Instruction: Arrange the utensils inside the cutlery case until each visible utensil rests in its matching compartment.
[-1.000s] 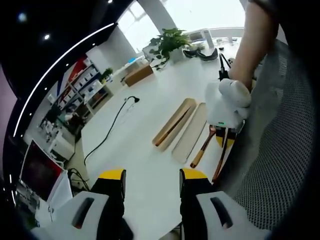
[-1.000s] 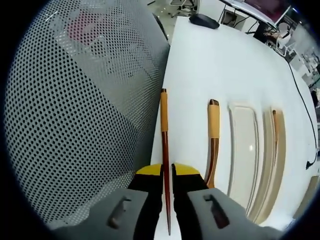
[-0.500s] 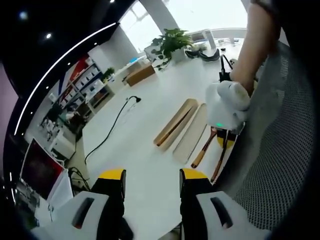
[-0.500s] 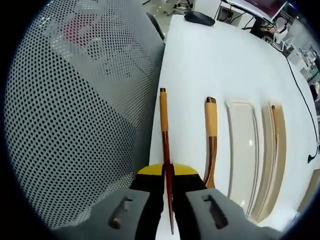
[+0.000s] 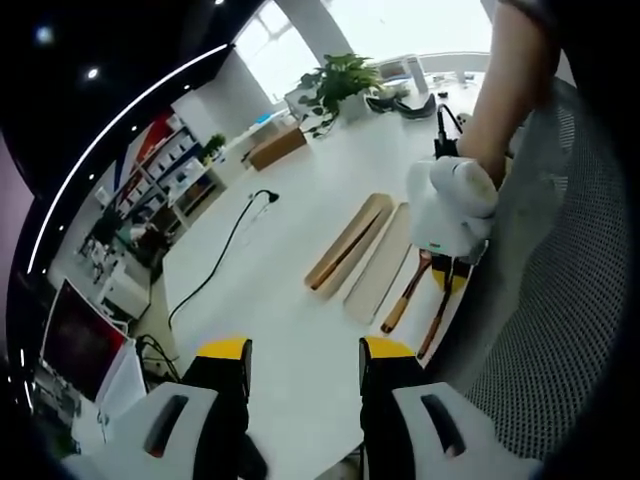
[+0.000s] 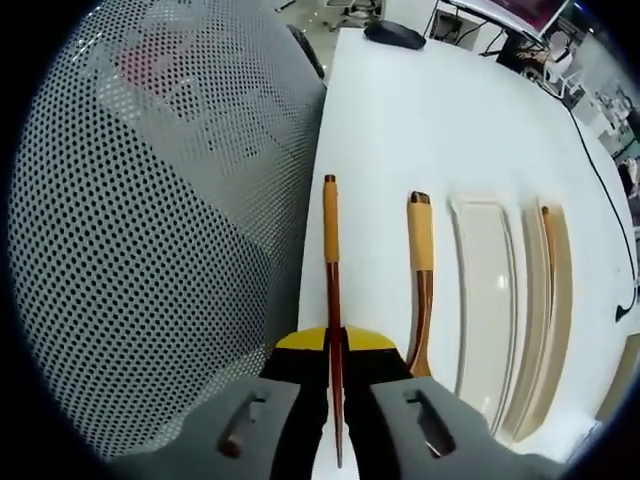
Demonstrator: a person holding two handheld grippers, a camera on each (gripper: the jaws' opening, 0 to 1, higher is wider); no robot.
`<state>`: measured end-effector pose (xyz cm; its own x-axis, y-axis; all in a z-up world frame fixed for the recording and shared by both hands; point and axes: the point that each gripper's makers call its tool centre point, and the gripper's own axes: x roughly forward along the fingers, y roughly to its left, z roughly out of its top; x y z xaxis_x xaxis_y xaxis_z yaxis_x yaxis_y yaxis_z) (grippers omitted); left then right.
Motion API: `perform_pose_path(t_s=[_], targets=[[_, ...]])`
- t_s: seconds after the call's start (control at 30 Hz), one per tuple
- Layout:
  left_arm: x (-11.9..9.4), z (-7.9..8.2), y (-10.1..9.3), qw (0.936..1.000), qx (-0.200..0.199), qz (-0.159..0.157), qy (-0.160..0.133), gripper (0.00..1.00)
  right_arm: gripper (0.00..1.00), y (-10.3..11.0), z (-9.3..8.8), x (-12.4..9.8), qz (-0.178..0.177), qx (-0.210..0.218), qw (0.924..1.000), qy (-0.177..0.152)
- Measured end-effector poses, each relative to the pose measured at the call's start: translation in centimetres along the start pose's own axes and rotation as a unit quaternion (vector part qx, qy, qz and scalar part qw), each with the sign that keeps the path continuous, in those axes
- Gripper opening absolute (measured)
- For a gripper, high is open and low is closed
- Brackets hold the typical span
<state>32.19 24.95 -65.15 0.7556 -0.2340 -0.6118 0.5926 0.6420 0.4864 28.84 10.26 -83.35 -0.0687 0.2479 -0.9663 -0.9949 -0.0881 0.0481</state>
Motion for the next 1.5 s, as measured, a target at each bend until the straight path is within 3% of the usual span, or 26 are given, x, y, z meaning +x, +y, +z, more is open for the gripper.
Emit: perform_pose_path(t_s=[0.17,0.43,0.63,1.07,1.23,1.5], targets=[[0.0,0.0,0.0,1.0,0.0,0.001,0.0,0.44,0.0,0.0,-0.3,-0.1,-0.002,0.008,1.0,-0.005],[0.0,0.0,0.0,1.0,0.001,-0.001,0.002,0.44,0.0,-0.6,-1.2,-0.4,-0.007,0.02,0.9997,0.016],[0.0,0.0,-0.1,1.0,0.003,-0.001,0.002,0.44,0.01,-0.4,-1.2,-0.3,-0.02,-0.025,0.9989,0.034],[-0.2,0.3,0.3,0.9999,0.004,0.007,-0.007,0.41,0.01,-0.3,-1.1,-0.2,-0.035,-0.071,0.9945,0.069],[-0.1,0.1,0.1,0.9999,0.01,0.003,-0.002,0.41,0.01,-0.3,-1.1,-0.2,-0.031,-0.066,0.994,0.082],[-0.1,0.2,0.0,1.0,0.008,0.002,-0.004,0.41,0.01,-0.4,-1.1,-0.2,-0.025,-0.064,0.9947,0.076]])
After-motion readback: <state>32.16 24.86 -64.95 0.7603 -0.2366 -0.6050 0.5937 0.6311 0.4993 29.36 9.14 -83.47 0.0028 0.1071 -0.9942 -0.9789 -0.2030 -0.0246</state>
